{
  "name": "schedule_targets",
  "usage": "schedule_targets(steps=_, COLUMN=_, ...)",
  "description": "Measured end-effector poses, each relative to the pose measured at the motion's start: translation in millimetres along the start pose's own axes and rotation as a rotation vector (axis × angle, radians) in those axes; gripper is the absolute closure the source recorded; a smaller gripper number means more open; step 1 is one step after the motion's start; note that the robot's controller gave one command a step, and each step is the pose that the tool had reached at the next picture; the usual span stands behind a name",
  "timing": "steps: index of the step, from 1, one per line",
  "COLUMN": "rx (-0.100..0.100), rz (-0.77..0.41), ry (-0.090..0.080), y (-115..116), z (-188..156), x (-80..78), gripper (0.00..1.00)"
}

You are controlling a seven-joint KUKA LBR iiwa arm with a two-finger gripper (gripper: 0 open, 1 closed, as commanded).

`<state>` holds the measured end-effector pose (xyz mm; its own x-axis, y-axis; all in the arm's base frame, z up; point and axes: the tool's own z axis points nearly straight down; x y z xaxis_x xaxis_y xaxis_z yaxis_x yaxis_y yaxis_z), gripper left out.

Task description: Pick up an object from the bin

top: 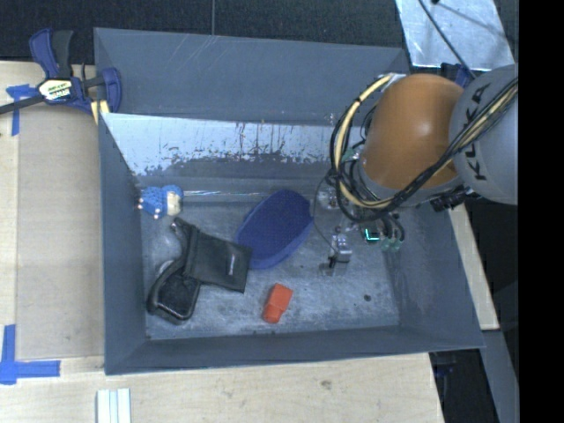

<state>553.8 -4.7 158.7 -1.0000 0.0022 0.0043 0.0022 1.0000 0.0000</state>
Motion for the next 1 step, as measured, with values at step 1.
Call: schedule_targets(steps=1, rx=0.002, rz=-0.187, ry=-0.009, y=33.5, z=88.2, x=-64.6, gripper=0.0)
